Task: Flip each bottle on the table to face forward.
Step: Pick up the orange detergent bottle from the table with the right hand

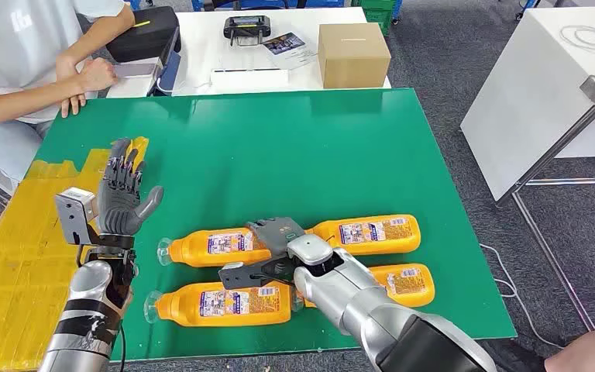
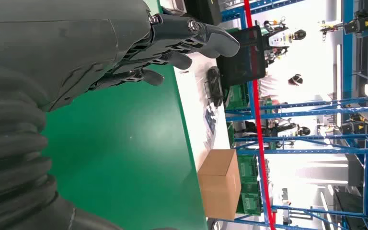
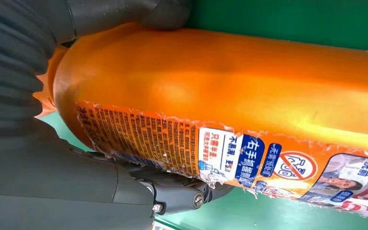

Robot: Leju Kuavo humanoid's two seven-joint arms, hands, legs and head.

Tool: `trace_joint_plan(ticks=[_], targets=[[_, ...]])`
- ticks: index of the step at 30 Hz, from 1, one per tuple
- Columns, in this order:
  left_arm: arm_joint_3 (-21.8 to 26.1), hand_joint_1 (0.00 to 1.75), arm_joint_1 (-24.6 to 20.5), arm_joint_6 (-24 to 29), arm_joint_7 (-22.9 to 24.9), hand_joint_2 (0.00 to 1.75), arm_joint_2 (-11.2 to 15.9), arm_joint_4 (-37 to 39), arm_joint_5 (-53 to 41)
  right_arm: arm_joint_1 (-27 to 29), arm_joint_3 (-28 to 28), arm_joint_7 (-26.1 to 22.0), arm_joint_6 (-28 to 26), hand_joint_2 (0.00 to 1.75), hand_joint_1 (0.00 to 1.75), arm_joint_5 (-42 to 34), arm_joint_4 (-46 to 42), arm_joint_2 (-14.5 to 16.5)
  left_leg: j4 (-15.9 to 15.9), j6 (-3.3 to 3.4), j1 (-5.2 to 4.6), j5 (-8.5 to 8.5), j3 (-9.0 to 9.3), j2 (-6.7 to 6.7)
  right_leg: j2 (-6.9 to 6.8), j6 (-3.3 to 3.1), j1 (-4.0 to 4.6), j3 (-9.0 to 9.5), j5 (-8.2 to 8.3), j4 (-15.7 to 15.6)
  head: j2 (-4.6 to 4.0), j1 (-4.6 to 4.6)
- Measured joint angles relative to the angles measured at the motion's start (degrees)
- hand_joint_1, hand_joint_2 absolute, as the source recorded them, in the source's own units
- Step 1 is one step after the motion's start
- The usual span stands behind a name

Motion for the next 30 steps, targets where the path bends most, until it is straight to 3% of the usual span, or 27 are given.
trace_joint_plan(ticks=[4, 8, 19, 23, 30], targets=[[0.0, 0.0, 0.01, 0.02, -0.1, 1.75, 0.0, 0.0, 0.25, -0.04, 0.03, 0.22, -1.33, 1.75, 1.75, -0.35, 0.14, 0.02, 0.0, 0.0, 0.0, 0.0, 0.0, -0.01, 0.0, 0.0, 0.0, 0.01, 0.0, 0.0, 0.0, 0.0], [0.01, 0.0, 0.11, 0.08, -0.19, 1.75, 0.0, -0.03, 0.55, 0.06, -0.06, -0.08, -6.31, 1.75, 1.75, -1.53, 0.25, 0.0, 0.0, 0.0, 0.0, 0.0, 0.0, -0.01, 0.0, 0.0, 0.0, 0.01, 0.0, 0.0, 0.0, -0.01], [0.0, 0.0, 0.98, 0.16, 0.08, 1.75, -0.07, -1.58, 0.55, 1.88, -7.45, -4.41, -35.5, 1.75, 1.75, -4.78, -1.62, -0.34, 0.0, 0.0, 0.0, 0.0, -0.02, -0.02, 0.0, 0.0, 0.0, -0.01, 0.0, 0.0, 0.0, 0.0], [-0.19, 0.0, 0.89, 0.61, 0.26, 1.75, -0.44, -1.62, 0.3, 2.54, -11.44, -4.48, -38.22, 1.75, 1.75, -5.27, -2.12, -0.45, 0.01, 0.01, 0.0, 0.0, -0.01, -0.02, 0.0, 0.0, 0.0, 0.0, 0.0, 0.0, 0.0, 0.0], [-1.04, 0.0, 0.87, 0.83, 0.35, 1.75, -1.01, -2.42, -0.21, 2.86, -15.68, -3.55, -37.55, 1.75, 1.75, -6.46, -2.14, -0.52, 0.01, 0.01, 0.0, 0.0, -0.02, -0.01, 0.0, 0.0, 0.0, -0.01, 0.0, 0.0, 0.0, -0.01]])
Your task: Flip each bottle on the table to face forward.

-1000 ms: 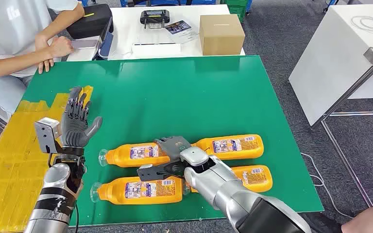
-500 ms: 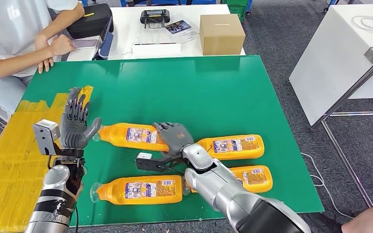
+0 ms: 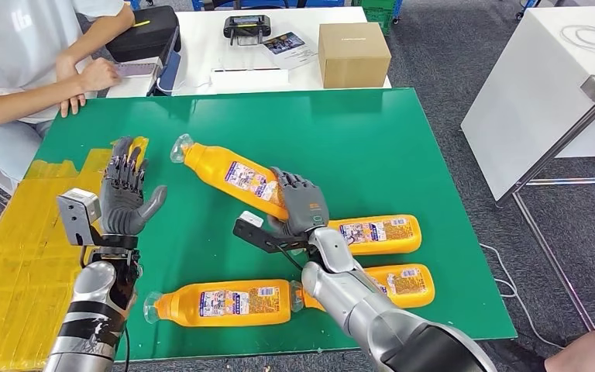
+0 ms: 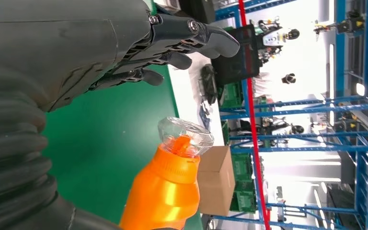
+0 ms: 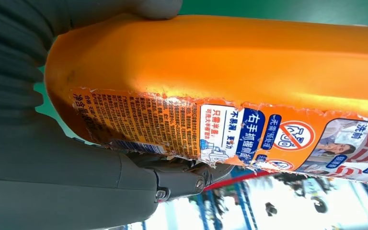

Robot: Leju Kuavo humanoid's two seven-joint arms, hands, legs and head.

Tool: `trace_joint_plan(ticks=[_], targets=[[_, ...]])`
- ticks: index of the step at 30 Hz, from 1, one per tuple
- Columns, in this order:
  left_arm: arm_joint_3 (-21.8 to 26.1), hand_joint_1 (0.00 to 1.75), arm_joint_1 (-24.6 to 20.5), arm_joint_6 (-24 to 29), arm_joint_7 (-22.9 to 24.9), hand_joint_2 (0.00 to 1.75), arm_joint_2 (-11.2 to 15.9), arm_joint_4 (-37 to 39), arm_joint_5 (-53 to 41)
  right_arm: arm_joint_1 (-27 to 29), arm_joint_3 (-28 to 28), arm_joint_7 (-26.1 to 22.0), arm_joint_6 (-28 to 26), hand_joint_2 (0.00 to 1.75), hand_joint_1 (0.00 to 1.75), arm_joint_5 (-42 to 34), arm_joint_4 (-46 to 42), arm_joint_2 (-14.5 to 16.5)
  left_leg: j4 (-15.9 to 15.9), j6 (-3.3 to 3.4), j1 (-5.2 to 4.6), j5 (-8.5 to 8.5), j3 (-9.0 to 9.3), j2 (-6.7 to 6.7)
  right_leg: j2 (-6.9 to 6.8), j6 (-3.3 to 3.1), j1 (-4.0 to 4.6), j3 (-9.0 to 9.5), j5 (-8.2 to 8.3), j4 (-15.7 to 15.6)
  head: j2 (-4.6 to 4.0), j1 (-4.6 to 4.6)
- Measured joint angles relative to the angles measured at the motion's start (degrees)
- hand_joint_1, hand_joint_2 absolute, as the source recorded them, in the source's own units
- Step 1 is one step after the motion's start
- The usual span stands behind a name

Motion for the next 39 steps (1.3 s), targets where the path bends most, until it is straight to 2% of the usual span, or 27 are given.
trace_joint_plan(ticks=[4, 9, 12, 16, 20, 28, 39], targets=[[-0.45, 0.0, 0.01, -0.02, 0.09, 1.75, -0.22, -0.62, -0.02, 0.16, -1.79, -0.38, 0.45, 1.75, 1.75, -1.15, 0.0, -0.03, 0.0, 0.0, 0.0, 0.0, -0.01, 0.0, 0.0, 0.0, 0.0, -0.01, 0.0, 0.0, 0.0, 0.01], [-0.97, 0.0, 0.0, -0.36, 0.74, 1.75, -0.49, -0.78, -0.19, 0.62, -4.26, -3.57, 0.32, 1.75, 1.75, -3.34, -0.25, -0.02, 0.0, 0.0, 0.0, 0.0, -0.01, 0.01, 0.0, 0.0, 0.0, -0.01, 0.0, 0.0, 0.0, 0.01], [-2.15, 0.0, -0.11, -1.27, 1.84, 1.75, -0.55, -0.75, -1.0, 1.59, -5.85, -10.27, 1.16, 1.75, 1.75, -7.06, -1.49, 0.2, 0.0, 0.0, 0.0, 0.0, -0.01, 0.0, 0.0, 0.0, 0.0, -0.01, 0.0, 0.0, 0.0, 0.01], [-4.92, 0.0, -1.1, -2.42, 3.62, 1.75, -0.72, -0.11, -2.27, 3.48, -7.8, -20.12, 5.44, 1.75, 1.75, -14.06, -4.59, 0.89, 0.01, 0.0, 0.0, 0.0, -0.01, -0.02, -0.01, 0.0, 0.0, -0.04, 0.0, -0.01, 0.0, 0.01], [-8.36, 0.0, -3.52, -1.49, 6.63, 1.75, -1.23, 2.59, -1.91, 6.77, -8.42, -25.48, 9.7, 1.75, 1.75, -19.6, -10.3, 1.4, 0.0, 0.0, 0.0, 0.0, -0.06, -0.1, -0.03, 0.0, 0.0, -0.04, 0.0, -0.01, 0.0, 0.0], [-12.48, 0.0, -5.62, -1.73, 7.25, 1.75, -1.79, 5.09, -0.03, 10.22, -7.68, -25.85, 11.7, 1.75, 1.75, -20.21, -17.22, 1.76, 0.0, 0.0, 0.0, 0.0, -0.09, -0.1, -0.02, 0.0, 0.0, -0.06, 0.0, 0.0, 0.0, 0.0], [-14.38, 0.0, -5.6, -2.73, 6.85, 1.75, -1.78, 5.08, 0.79, 10.92, -5.57, -24.65, 12.11, 1.75, 1.75, -19.51, -19.05, 1.79, 0.0, 0.0, 0.0, 0.0, -0.1, -0.1, -0.02, 0.0, 0.0, -0.06, 0.0, 0.0, 0.0, 0.01]])
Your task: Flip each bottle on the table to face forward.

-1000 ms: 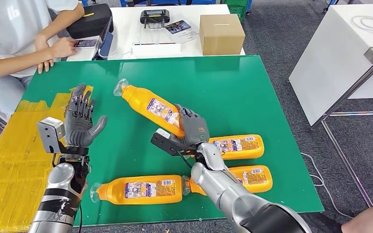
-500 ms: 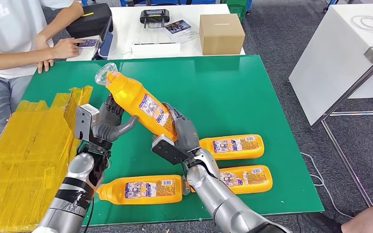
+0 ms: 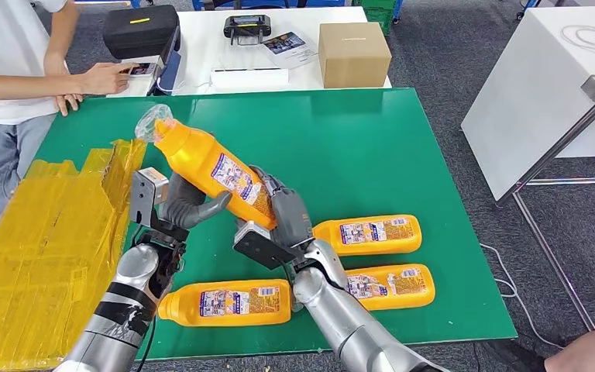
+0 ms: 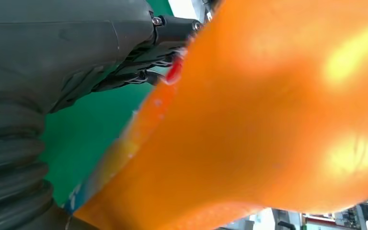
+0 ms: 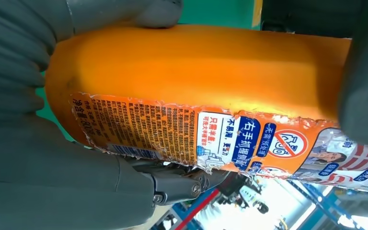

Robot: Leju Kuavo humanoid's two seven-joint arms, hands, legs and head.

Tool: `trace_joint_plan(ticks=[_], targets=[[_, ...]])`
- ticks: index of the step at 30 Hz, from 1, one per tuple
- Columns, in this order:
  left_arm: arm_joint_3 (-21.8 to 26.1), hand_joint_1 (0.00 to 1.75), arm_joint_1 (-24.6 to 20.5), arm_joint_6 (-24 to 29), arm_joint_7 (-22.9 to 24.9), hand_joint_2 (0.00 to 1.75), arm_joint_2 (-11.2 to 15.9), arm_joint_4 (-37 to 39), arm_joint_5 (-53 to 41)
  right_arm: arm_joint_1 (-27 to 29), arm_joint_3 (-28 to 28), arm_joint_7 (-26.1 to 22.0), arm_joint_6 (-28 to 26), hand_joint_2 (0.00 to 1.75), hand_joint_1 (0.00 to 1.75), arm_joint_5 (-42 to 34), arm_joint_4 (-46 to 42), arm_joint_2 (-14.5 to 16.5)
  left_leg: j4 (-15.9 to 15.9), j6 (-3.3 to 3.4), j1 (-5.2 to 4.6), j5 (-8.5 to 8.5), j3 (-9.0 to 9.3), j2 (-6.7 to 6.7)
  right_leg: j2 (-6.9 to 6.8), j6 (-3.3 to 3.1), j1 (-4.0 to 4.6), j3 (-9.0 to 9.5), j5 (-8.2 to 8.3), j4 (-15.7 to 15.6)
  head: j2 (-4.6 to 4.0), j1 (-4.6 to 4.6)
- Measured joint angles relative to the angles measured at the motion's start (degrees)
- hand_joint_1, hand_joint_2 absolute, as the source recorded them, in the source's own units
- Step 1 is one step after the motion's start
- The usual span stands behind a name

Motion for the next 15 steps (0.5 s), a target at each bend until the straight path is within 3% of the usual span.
trace_joint_plan(ticks=[8, 9, 12, 13, 15], targets=[[-0.51, 0.0, 1.41, -1.99, -1.17, 1.75, 0.1, -2.27, 2.61, -0.23, 1.78, 0.99, 3.03, 1.75, 1.75, -1.28, 1.21, -0.02, 0.0, 0.0, 0.0, 0.0, -0.02, 0.0, 0.0, 0.0, 0.0, -0.01, 0.0, 0.0, 0.0, -0.01], [-0.5, 0.23, 1.66, -2.17, -1.38, 1.75, 0.12, -2.59, 3.11, -0.37, 2.04, 1.1, 3.42, 1.75, 1.75, -1.13, 1.61, -0.02, 0.0, 0.0, 0.0, 0.0, -0.02, 0.0, 0.0, 0.0, 0.0, -0.01, 0.0, 0.0, 0.0, -0.01], [-0.43, 1.54, 2.48, -2.27, -1.97, 1.75, 0.09, -3.65, 5.46, -1.03, 3.0, 1.32, 4.06, 1.75, 1.75, -0.26, 3.1, 0.03, 0.0, 0.0, 0.0, 0.0, -0.02, 0.0, 0.0, 0.0, 0.0, -0.01, 0.0, 0.0, 0.0, -0.01], [-0.35, 1.75, 2.74, -2.07, -2.1, 1.75, 0.03, -4.08, 6.45, -1.21, 3.36, 1.44, 4.1, 1.75, 1.75, 0.03, 3.65, 0.08, 0.0, 0.0, 0.0, 0.0, -0.02, 0.0, 0.0, 0.0, 0.0, -0.01, 0.0, 0.0, 0.0, -0.01], [-0.09, 1.75, 3.26, -1.38, -2.23, 1.75, -0.13, -5.02, 8.2, -1.45, 3.97, 1.68, 4.01, 1.75, 1.75, 0.35, 4.65, 0.23, 0.0, 0.0, 0.0, 0.0, -0.02, 0.0, 0.0, 0.0, 0.0, -0.01, 0.0, 0.0, 0.0, -0.01]])
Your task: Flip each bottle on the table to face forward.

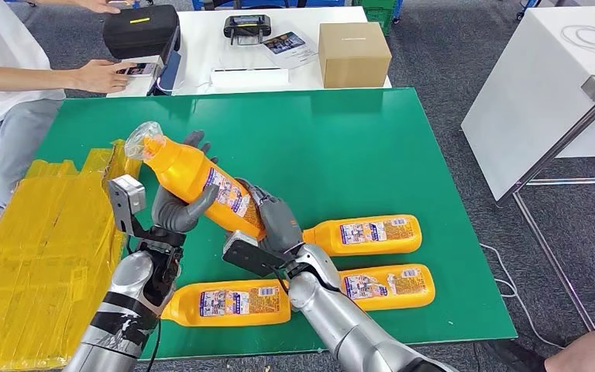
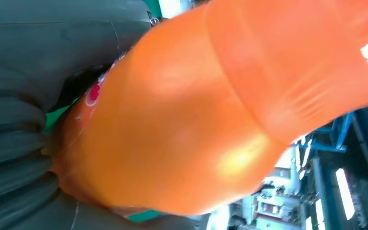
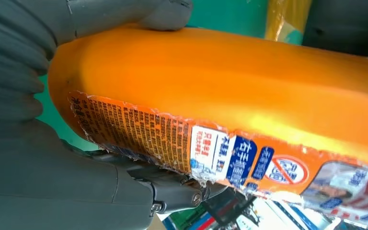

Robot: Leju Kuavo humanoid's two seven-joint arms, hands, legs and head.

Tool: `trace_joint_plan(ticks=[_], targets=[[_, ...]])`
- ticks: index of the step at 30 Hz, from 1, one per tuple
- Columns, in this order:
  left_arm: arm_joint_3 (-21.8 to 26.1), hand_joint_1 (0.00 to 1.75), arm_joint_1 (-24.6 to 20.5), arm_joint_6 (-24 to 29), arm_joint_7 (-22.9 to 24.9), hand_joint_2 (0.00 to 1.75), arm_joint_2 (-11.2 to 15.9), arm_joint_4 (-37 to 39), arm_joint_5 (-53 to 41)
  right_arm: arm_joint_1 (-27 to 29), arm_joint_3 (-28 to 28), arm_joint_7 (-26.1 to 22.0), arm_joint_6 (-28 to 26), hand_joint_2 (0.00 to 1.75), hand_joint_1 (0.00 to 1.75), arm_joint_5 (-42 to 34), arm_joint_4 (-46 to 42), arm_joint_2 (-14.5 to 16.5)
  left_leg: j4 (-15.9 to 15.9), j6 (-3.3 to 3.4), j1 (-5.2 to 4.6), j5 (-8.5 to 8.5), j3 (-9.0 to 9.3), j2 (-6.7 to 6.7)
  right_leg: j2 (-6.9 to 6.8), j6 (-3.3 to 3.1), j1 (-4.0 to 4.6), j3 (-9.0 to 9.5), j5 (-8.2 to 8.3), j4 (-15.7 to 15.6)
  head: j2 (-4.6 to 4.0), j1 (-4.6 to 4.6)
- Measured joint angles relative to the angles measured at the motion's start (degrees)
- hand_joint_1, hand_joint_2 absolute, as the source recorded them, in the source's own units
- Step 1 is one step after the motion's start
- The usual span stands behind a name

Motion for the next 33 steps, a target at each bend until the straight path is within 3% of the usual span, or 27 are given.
trace_joint_plan(ticks=[16, 17, 20, 21, 24, 27, 30, 33], targets=[[1.33, 1.75, 1.25, 1.85, -0.13, 1.75, -0.45, -2.27, 1.46, -1.32, 1.46, 0.22, -0.66, 1.75, 1.75, -0.14, 2.79, 0.47, 0.0, 0.0, 0.0, 0.0, 0.0, 0.0, 0.0, 0.0, 0.0, -0.02, 0.0, 0.0, 0.0, 0.0], [1.32, 1.75, 1.25, 1.99, -0.15, 1.75, -0.51, -2.27, 1.38, -1.33, 1.47, 0.17, -0.81, 1.75, 1.44, -0.19, 2.83, 0.5, 0.0, 0.0, 0.0, 0.0, 0.0, 0.0, 0.0, 0.0, 0.0, -0.02, 0.0, 0.0, 0.0, 0.0], [1.2, 1.75, 1.23, 2.52, -0.47, 1.75, -0.73, -2.27, 0.76, -1.31, 1.49, -0.29, -1.63, 1.75, 0.14, -0.54, 2.91, 0.57, 0.0, 0.0, 0.0, 0.0, 0.0, 0.01, 0.01, 0.0, 0.0, -0.03, 0.0, 0.0, 0.0, 0.0], [1.1, 1.75, 1.18, 3.01, -0.71, 1.75, -0.79, -2.28, 0.29, -1.27, 1.49, -0.61, -2.04, 1.75, 0.0, -0.77, 2.91, 0.58, 0.0, 0.0, 0.0, 0.0, 0.0, 0.0, 0.0, 0.0, 0.0, -0.02, 0.0, 0.0, 0.0, 0.01], [0.78, 1.75, 1.04, 8.37, -2.41, 1.75, -0.85, -2.52, -4.73, -0.66, 1.48, -1.79, -3.34, 1.75, 0.0, -1.56, 2.37, 0.56, 0.0, 0.0, 0.0, 0.0, -0.01, 0.0, 0.0, 0.0, 0.0, -0.03, 0.0, 0.0, 0.0, 0.02], [0.67, 1.75, 0.95, 22.65, -4.08, 1.75, -0.61, -3.67, -18.0, 0.9, 1.48, -2.34, -4.1, 1.75, 0.0, -2.35, -0.82, 0.46, 0.0, 0.0, 0.0, 0.0, -0.02, 0.04, 0.02, 0.0, 0.0, -0.04, 0.0, 0.0, 0.0, 0.02], [1.36, 1.75, 0.73, 34.63, -2.06, 1.75, 0.34, -4.54, -31.49, 3.54, 1.48, -2.14, -3.36, 1.75, 0.0, -4.25, -7.21, -0.06, 0.0, 0.0, 0.01, 0.0, -0.03, 0.0, -0.01, 0.0, 0.0, -0.05, -0.01, 0.0, 0.0, 0.01], [3.0, 1.75, 0.67, 40.93, 0.16, 1.75, 1.72, -4.36, -40.16, 6.51, 1.48, -1.81, -1.38, 1.75, 0.0, -7.56, -14.68, -0.77, -0.02, -0.01, 0.02, -0.01, -0.03, -0.01, 0.0, 0.0, 0.01, -0.05, -0.01, 0.0, 0.0, 0.01]])
